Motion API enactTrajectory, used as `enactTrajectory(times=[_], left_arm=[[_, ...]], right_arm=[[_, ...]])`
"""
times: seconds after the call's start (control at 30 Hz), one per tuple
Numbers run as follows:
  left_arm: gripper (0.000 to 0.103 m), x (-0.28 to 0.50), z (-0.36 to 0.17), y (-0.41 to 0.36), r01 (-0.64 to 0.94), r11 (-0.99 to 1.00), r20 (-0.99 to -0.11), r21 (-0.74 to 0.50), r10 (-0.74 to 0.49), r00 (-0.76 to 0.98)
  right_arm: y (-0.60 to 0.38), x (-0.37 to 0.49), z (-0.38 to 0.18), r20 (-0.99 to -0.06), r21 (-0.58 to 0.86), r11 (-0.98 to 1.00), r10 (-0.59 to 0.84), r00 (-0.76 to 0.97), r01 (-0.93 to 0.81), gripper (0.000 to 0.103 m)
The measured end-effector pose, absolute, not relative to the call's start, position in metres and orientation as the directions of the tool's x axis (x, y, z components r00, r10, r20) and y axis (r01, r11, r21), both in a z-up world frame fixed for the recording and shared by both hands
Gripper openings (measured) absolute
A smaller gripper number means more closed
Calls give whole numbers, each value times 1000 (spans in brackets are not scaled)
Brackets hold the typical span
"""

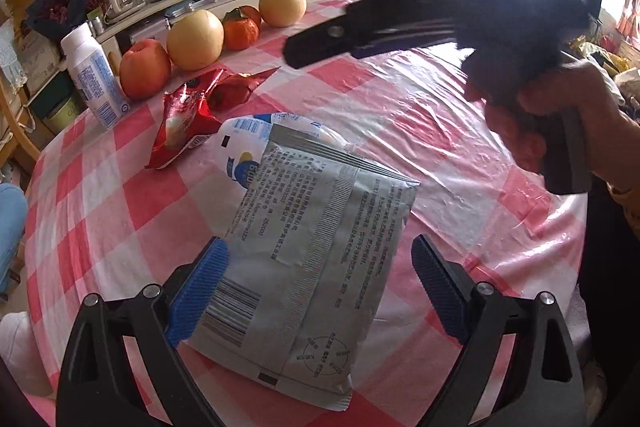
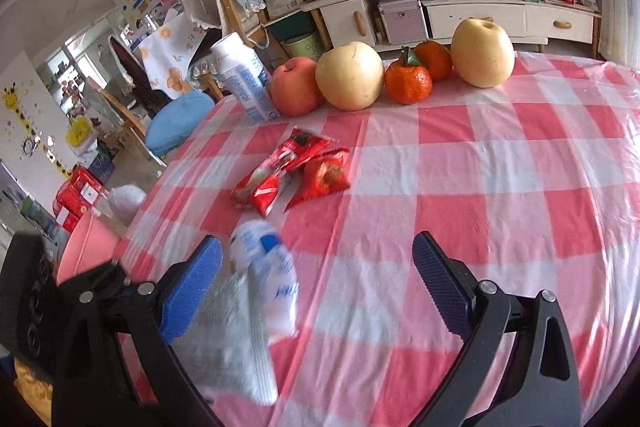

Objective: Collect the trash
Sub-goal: 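Grasp the grey paper packet with the left tool while the right tool grasps the red candy wrapper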

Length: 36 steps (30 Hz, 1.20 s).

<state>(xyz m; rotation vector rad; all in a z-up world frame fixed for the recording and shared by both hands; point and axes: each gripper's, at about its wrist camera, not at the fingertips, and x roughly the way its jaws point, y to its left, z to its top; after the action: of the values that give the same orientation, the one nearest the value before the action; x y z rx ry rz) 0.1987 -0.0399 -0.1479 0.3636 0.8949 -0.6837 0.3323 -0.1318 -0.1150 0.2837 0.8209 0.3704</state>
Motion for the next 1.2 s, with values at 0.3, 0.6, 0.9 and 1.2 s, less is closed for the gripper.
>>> enactTrajectory(times=[0.3, 0.6, 0.9, 1.2], left_arm=[[93, 209, -151, -40, 670, 742, -815, 18, -377, 440], [95, 215, -156, -42, 660, 752, -818, -10, -385, 426], [96, 216, -160, -46, 642, 767, -814, -17, -383, 437], [90, 219, -167, -47, 603, 794, -811, -74, -399, 427]], right_arm=[[-112, 375, -127, -674, 327, 900, 436, 596, -288, 94], [-105, 401, -143, -700, 295, 901, 431, 569, -319, 82], [-92, 407, -147, -712, 258, 899, 425, 558, -354, 58], [-95, 407, -150, -719, 284, 895, 436, 542, -344, 37]])
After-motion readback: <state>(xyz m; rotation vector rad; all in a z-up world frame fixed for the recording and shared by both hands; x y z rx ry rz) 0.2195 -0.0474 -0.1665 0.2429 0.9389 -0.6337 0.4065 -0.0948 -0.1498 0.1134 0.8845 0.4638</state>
